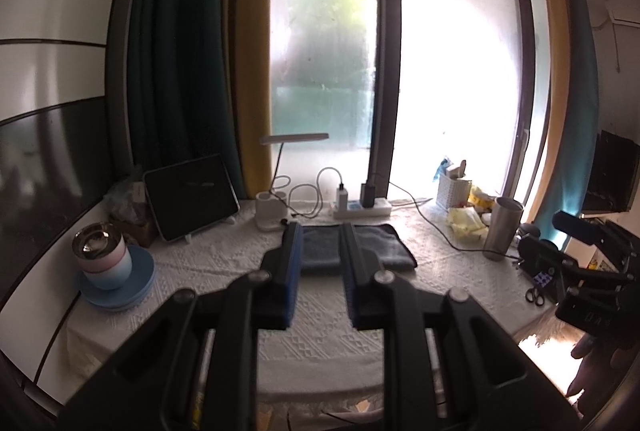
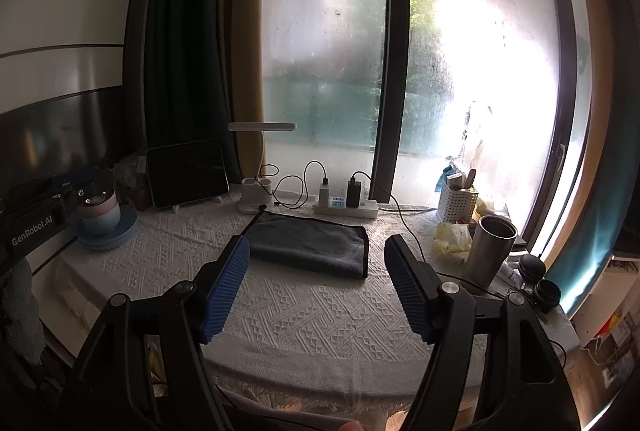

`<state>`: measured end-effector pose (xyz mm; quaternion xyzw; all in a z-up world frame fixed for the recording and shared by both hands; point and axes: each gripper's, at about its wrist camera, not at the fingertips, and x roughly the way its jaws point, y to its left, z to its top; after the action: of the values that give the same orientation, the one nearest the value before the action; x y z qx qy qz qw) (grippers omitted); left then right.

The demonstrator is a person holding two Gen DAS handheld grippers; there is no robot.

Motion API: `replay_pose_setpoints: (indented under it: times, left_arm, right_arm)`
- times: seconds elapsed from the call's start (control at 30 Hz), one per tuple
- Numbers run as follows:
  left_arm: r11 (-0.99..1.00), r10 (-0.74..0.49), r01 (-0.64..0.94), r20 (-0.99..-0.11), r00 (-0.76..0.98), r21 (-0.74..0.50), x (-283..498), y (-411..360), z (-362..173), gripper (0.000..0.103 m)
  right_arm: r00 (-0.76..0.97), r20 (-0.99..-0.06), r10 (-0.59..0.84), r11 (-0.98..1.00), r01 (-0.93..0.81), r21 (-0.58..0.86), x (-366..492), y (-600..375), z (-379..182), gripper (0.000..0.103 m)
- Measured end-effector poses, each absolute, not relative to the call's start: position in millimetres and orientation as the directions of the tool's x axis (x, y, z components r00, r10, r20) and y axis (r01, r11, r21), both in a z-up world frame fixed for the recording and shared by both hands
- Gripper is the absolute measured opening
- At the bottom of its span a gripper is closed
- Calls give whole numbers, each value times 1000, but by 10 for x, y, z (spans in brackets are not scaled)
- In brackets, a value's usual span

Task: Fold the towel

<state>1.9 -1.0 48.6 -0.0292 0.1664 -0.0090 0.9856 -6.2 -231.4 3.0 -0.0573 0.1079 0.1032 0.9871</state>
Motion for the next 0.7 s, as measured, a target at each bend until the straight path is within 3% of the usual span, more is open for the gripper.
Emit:
replay_pose_setpoints:
  times: [0.7]
  left_arm:
    - [998,-24,5,-325,945,-61,-11,-33,485,20]
  right_arm:
    - [955,-227,193,972,-218,-91,-60,-2307,32,73]
